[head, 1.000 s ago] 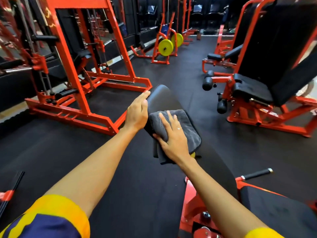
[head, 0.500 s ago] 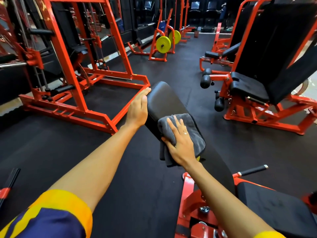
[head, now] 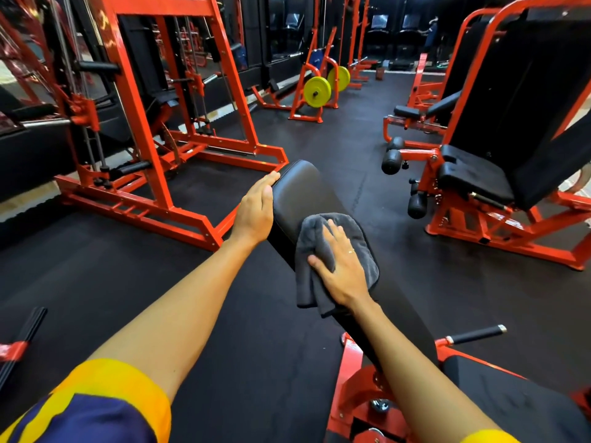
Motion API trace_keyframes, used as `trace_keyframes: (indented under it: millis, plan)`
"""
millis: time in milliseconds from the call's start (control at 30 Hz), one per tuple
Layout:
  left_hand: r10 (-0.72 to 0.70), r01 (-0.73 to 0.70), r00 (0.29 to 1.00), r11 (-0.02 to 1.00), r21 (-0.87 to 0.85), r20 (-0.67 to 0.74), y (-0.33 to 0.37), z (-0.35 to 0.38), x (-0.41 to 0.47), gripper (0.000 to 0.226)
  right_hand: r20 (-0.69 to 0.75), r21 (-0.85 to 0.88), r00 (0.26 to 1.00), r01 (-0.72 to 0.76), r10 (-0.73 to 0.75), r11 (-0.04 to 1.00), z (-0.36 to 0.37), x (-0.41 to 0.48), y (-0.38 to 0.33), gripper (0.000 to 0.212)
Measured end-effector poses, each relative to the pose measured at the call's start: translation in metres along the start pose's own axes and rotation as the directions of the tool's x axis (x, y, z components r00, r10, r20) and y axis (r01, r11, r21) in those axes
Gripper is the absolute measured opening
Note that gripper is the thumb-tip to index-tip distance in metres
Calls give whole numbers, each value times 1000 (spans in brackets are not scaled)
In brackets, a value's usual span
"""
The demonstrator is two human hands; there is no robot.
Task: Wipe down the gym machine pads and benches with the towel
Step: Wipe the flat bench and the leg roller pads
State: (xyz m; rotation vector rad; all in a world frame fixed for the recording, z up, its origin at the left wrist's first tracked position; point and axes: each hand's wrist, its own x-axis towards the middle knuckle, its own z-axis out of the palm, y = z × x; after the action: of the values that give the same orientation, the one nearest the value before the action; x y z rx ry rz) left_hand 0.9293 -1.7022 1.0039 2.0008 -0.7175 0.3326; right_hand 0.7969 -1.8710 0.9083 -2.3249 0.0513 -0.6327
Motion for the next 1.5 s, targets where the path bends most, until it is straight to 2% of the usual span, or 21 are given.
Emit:
trace_keyframes:
  millis: [100,167,200,267,367,433,500,567,633,700,733,800,900,967,1033,1100,1167,1300,1400,1500]
  plan:
    - [-36,37,999,999,40,-11,5,1,-3,47,-120,-91,969,-227,216,970,-4,37,-17,42]
    - [-65,66,998,996,58,-16,10,1,-5,46,-73,-26,947,-316,313,949,-3,68,-31,52]
    - [-86,87,996,995,59,-19,11,1,-6,46,-29,27,950,-310,311,950,-1,80,-38,57]
    - [-129,130,991,991,42,-22,11,1,-5,47,16,81,979,-206,206,975,6,96,-52,59]
    - [-160,161,987,987,24,-33,10,2,-10,53,50,80,999,15,-19,997,8,72,-64,68]
    - [-155,157,987,986,53,-41,11,4,-19,49,69,38,991,112,-115,993,6,39,-39,75]
    - [-137,144,988,984,106,-68,14,9,-27,47,106,15,986,132,-133,991,2,14,2,75]
    - [-125,136,989,979,150,-81,16,12,-31,48,111,-17,991,76,-73,997,-3,15,32,71]
    - [-117,131,990,970,204,-77,18,11,-31,48,63,-89,996,-55,60,995,-5,34,42,63]
    - [-68,85,995,950,300,-68,21,9,-33,48,54,-35,979,-195,197,980,-8,63,34,61]
    - [-34,54,998,931,361,-61,24,10,-33,47,78,21,970,-232,230,972,-9,78,27,62]
    - [37,-16,999,879,476,-34,28,8,-31,46,99,69,973,-217,209,974,-8,96,4,65]
    - [132,-127,991,787,603,36,40,11,-25,51,127,55,991,-40,32,998,-4,84,-8,76]
    - [167,-187,981,721,667,94,47,19,-21,56,152,24,982,114,-117,993,-7,56,11,84]
    - [162,-231,973,646,727,164,52,28,-17,59,166,25,967,193,-195,981,-9,32,47,86]
    - [106,-258,964,591,764,244,58,44,-13,58,157,3,974,165,-163,986,-11,27,87,82]
    - [24,-283,947,533,797,320,60,59,-14,57,137,-68,989,59,-50,996,-12,40,114,75]
    - [-71,-274,944,381,883,323,62,78,-17,57,136,-24,983,-124,126,992,-20,94,113,66]
    - [-109,-260,946,308,915,305,61,91,-15,57,118,48,986,-122,116,991,-12,106,92,66]
    - [-110,-237,955,271,933,274,53,99,-18,67,116,63,992,48,-55,997,-9,73,100,68]
